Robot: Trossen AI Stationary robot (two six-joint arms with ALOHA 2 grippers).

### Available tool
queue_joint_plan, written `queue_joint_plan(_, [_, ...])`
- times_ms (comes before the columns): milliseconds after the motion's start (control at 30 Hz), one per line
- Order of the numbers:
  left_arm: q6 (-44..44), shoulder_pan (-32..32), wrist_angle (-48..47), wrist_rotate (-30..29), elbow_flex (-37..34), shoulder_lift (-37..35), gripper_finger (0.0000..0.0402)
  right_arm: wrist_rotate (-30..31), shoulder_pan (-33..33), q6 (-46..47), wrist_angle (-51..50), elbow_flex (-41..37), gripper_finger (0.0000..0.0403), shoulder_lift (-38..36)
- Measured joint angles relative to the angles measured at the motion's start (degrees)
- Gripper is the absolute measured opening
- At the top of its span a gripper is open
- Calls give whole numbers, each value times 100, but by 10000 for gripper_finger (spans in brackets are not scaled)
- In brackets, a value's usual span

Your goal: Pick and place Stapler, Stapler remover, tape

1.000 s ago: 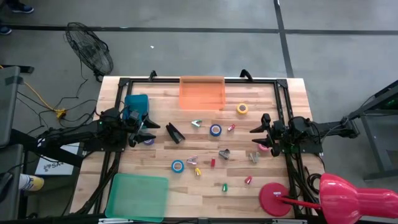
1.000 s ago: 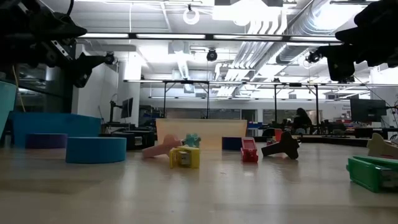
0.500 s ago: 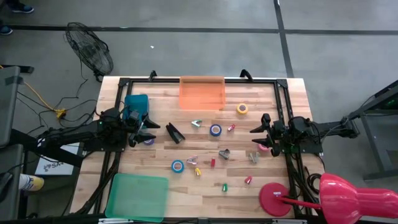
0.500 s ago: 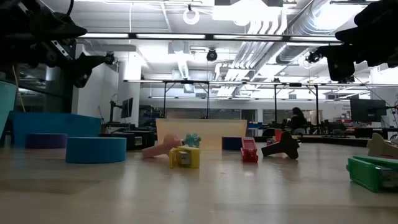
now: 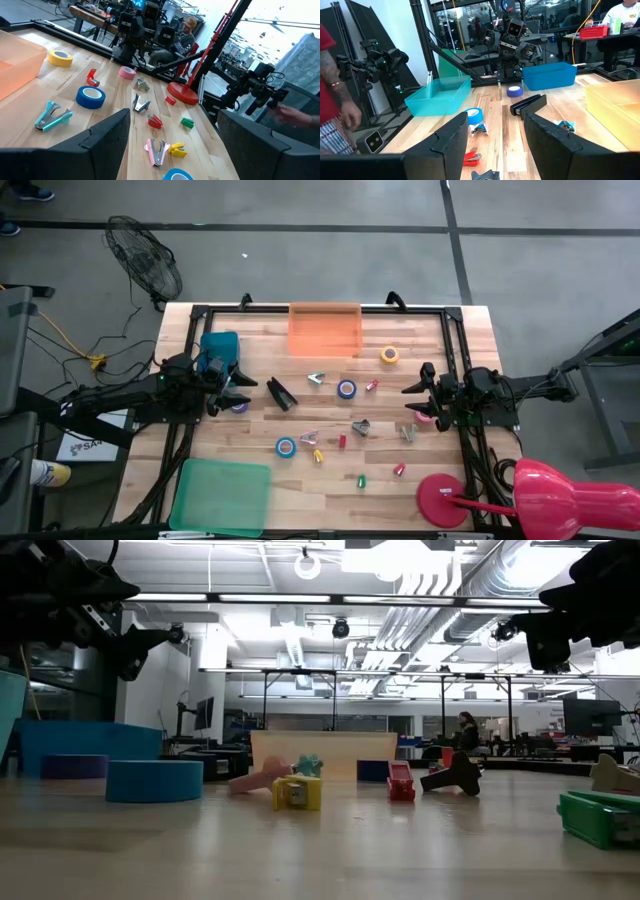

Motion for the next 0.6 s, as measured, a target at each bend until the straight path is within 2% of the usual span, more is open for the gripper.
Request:
queue_joint_plan(367, [-2,-1,0,0,0,1,295,51,0,-134,-7,0,185,1])
queue_joint_plan(600, [-1,-1,-2,0,0,1,295,875,0,-906,50,1,185,0])
